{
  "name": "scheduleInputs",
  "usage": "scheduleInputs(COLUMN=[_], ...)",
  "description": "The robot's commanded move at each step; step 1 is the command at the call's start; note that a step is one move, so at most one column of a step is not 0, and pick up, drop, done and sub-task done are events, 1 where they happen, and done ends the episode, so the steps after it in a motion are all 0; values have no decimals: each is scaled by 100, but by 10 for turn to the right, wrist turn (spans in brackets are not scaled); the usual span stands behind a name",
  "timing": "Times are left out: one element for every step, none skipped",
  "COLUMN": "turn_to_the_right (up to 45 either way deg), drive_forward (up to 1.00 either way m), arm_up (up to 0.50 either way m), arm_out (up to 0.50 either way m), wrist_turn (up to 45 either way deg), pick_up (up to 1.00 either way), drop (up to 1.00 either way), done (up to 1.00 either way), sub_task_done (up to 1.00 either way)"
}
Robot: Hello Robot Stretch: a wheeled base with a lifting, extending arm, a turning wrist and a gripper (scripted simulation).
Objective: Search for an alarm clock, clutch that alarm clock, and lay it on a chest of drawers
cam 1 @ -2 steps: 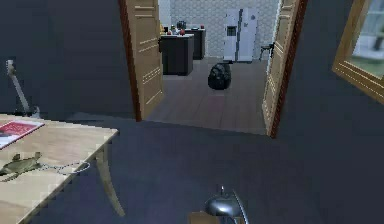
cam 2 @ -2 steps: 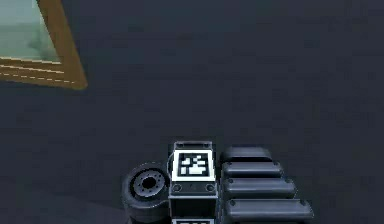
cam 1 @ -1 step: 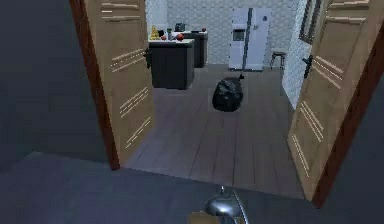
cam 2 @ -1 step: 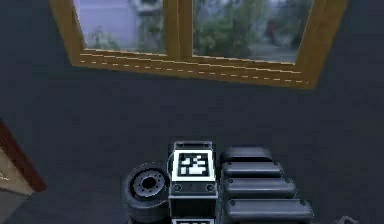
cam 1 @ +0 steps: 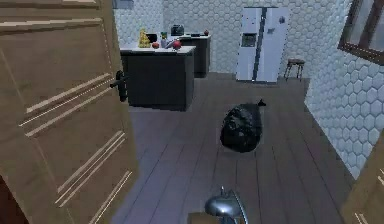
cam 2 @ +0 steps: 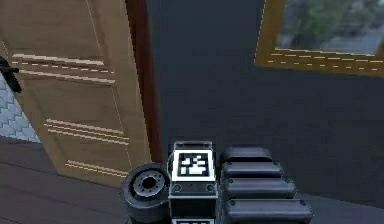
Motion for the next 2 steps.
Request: scheduleInputs(turn_to_the_right=[0,-30], drive_forward=[100,0], arm_up=[0,0], arm_out=[0,0], wrist_turn=[0,0], pick_up=[0,0], drop=[0,0], done=[0,0], sub_task_done=[0,0])
